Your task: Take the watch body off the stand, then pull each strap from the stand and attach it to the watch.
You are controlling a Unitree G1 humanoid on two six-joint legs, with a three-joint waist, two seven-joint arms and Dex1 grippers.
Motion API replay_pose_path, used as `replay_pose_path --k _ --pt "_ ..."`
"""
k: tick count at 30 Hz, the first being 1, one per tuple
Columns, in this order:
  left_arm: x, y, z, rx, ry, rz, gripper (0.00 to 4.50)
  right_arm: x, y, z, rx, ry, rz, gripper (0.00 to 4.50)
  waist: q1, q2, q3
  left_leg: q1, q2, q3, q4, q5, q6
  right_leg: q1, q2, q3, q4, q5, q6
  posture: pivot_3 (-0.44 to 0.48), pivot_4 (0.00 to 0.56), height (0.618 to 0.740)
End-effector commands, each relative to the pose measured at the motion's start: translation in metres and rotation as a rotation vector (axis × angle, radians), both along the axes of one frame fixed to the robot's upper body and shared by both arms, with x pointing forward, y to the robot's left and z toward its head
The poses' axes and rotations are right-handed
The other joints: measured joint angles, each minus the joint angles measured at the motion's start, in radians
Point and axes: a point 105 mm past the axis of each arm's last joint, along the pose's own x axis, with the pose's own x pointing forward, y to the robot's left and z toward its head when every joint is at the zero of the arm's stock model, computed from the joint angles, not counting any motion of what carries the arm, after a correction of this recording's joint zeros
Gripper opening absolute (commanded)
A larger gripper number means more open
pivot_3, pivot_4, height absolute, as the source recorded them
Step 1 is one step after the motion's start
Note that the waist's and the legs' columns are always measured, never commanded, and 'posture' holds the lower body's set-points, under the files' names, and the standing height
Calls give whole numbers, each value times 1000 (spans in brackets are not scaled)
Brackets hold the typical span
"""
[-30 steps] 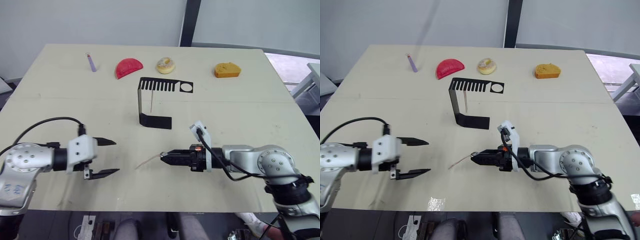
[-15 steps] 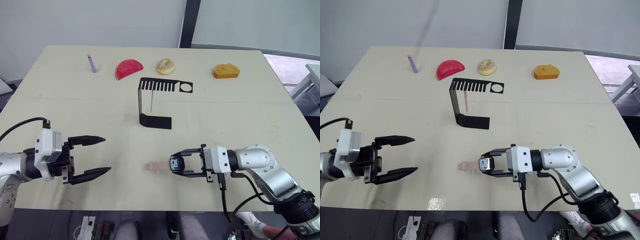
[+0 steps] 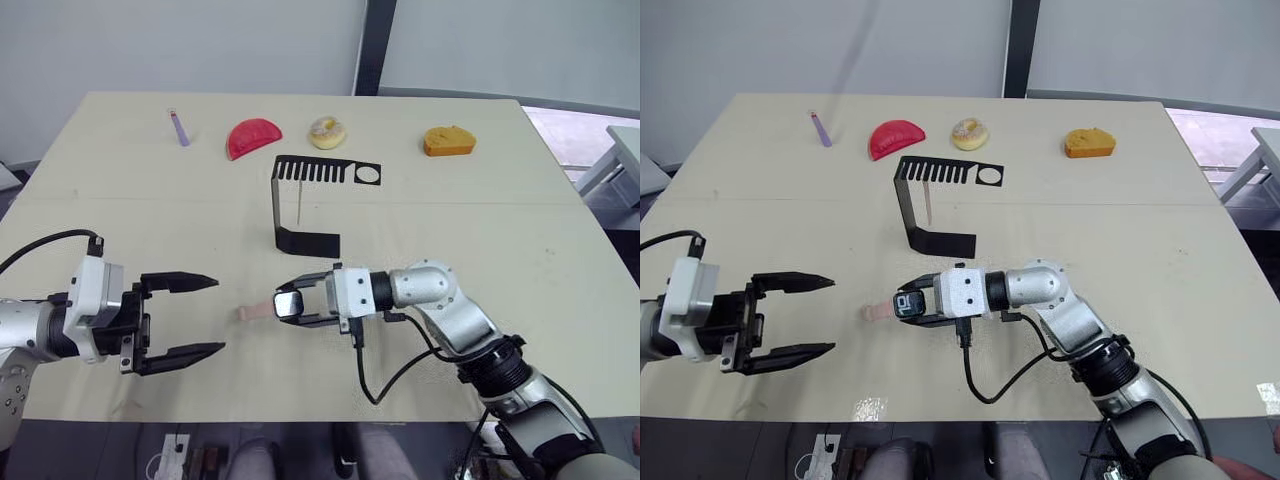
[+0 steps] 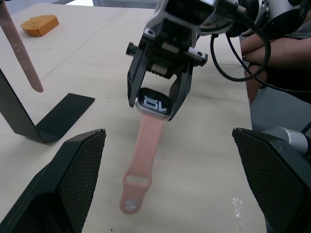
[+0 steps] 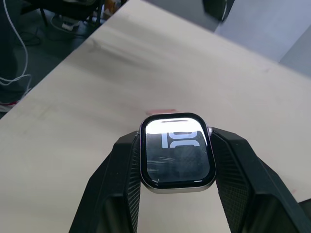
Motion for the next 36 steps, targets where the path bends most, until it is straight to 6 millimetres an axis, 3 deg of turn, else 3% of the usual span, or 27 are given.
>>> replay_pose_path --k 1,8,16,22,24,30,33,36 --pt "-5 -4 2 24 -18 -37 4500 5 -9 -16 -48 73 -40 1603 0 0 0 0 0 0 0 0 0 0 0 0 0 0 0 0 150 740" --pt "-9 -15 8 30 -37 -105 4500 9 -40 -39 -148 135 -96 1603 0 0 0 0 0 0 0 0 0 0 0 0 0 0 0 0 150 740" --pt "-4 -18 6 46 -27 -120 4500 10 -51 -45 -173 183 -113 1603 -2 0 0 0 0 0 0 0 -1 0 1 1 1 0 0 0 150 740" --pt "-3 -15 1 74 -14 -108 4500 12 -62 -29 -126 151 -130 4476 1 0 0 0 0 0 0 0 -1 0 1 1 0 0 0 0 150 740" --pt "-3 -11 -1 78 -11 -87 4500 13 -74 -22 -119 124 -147 4476 1 1 0 0 0 0 0 0 -1 0 1 1 0 0 0 0 150 740" --pt "-1 37 -16 78 -8 155 4500 3 -151 4 15 130 -256 4476 4 0 0 0 0 0 0 0 0 0 1 0 0 0 0 0 150 740" --pt "0 68 -25 68 -25 317 4500 7 -193 7 83 117 -420 4476 1 0 0 1 0 0 0 -1 1 1 1 0 -2 0 0 0 150 740" --pt "-3 105 -32 50 -52 502 4500 12 -250 4 96 82 -656 4476 2 1 0 1 -1 0 0 -1 1 2 0 1 -1 0 0 0 150 740"
